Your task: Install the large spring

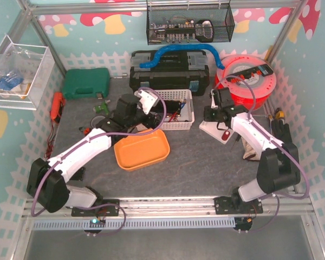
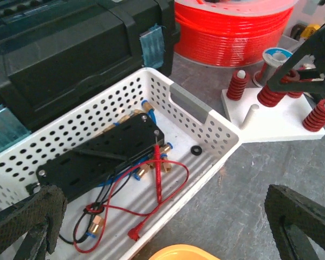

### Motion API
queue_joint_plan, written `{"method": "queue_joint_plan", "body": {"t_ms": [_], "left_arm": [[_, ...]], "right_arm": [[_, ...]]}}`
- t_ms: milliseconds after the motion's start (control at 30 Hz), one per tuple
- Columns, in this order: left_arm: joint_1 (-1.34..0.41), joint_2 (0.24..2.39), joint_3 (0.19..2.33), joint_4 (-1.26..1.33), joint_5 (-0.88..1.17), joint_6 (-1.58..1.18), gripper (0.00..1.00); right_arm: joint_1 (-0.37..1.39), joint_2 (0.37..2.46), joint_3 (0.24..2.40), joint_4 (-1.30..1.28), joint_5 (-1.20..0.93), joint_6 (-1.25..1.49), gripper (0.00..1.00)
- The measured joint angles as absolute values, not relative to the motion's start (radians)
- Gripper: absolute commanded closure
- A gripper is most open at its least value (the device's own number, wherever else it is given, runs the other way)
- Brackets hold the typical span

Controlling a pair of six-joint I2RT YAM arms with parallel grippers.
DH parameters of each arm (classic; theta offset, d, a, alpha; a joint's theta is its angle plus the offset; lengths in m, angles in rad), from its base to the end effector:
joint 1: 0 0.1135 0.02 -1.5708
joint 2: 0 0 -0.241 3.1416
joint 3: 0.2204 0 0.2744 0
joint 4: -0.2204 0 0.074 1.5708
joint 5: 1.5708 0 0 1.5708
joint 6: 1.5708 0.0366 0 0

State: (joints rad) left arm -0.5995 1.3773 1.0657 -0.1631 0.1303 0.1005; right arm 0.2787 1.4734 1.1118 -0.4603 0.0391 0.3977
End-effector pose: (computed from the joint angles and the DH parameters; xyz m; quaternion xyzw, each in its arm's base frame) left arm 0.2822 -0.1986 0.2746 0.3239 0.7885 -0.1822 0.4901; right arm 0.3307 0.0931 0.2338 0.0625 0.9285 0.1042 0.3510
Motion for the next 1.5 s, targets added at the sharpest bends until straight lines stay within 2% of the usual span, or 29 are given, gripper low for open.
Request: {"method": "queue_joint_plan", "body": {"t_ms": [400, 1500], "left_arm": [[-0.589, 1.291, 1.006, -0.163, 0.089, 0.073, 0.01], [-0.569, 1.288, 1.001, -0.163, 0.082, 0.068, 0.01]], "right_arm": [[0.279, 1.533, 1.112, -0.398, 0.046, 0.394, 1.00], [0.279, 1.575, 1.108, -0.368, 0.045, 0.389, 1.00]]}}
